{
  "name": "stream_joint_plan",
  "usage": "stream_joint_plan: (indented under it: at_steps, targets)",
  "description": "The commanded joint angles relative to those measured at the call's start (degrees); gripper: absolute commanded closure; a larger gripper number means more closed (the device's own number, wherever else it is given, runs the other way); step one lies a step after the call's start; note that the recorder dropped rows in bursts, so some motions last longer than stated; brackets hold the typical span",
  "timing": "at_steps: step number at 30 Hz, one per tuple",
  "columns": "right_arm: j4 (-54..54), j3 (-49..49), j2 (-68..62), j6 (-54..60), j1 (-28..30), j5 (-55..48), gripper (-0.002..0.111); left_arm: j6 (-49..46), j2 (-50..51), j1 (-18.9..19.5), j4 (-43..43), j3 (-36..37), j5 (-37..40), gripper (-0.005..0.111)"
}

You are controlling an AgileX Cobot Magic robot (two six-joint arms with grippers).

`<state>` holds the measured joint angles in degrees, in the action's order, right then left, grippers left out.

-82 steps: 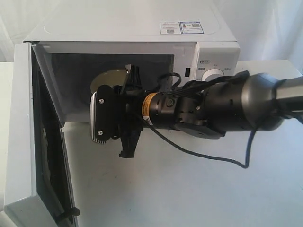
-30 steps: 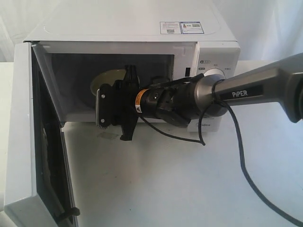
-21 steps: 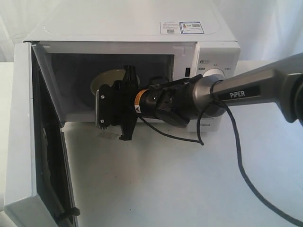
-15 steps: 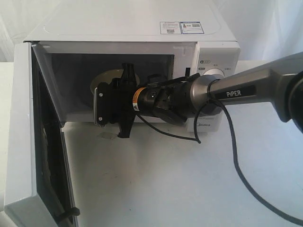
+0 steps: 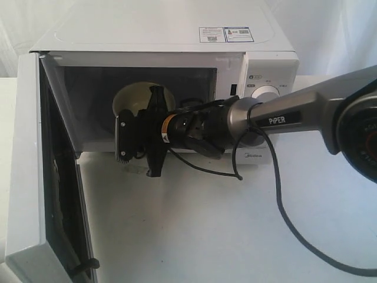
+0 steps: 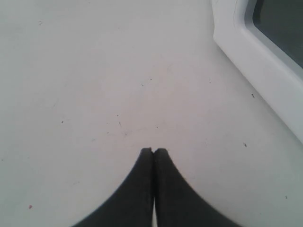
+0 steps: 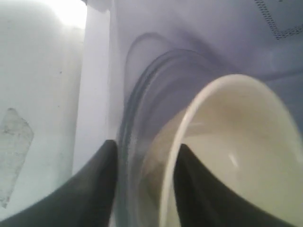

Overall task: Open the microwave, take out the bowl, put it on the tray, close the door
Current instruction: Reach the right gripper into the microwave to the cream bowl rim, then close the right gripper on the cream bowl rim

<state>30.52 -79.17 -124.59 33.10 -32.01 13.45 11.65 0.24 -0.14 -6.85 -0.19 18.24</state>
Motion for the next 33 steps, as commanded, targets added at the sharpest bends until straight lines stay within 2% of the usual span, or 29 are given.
stream_joint_plan:
  at_steps: [1, 5, 16, 29, 33]
  targets:
    - [-0.45, -0.23, 0.22, 0.06, 0.68, -0.58, 0.093, 0.11, -0.24, 0.08, 0.4, 0.19, 0.85, 0.107]
    - [-0.45, -0.23, 0.34, -0.43, 0.68, -2.25, 0.108, 0.11, -0.24, 0.08, 0.4, 0.19, 0.85, 0.107]
    - [-0.45, -0.04, 5.23, -5.03, -0.63, -11.86, 0.108, 0.11, -0.24, 0.08, 0.4, 0.19, 0.85, 0.107]
    - [-0.89, -0.04, 9.32, -5.03, -6.33, -24.74, 0.108, 0.11, -0.24, 0.08, 0.4, 0.19, 0.85, 0.107]
    - [-3.17, 2.51, 12.36, -4.83, -7.11, -25.13, 0.108, 0.11, -0.24, 0.08, 0.4, 0.19, 0.85, 0.107]
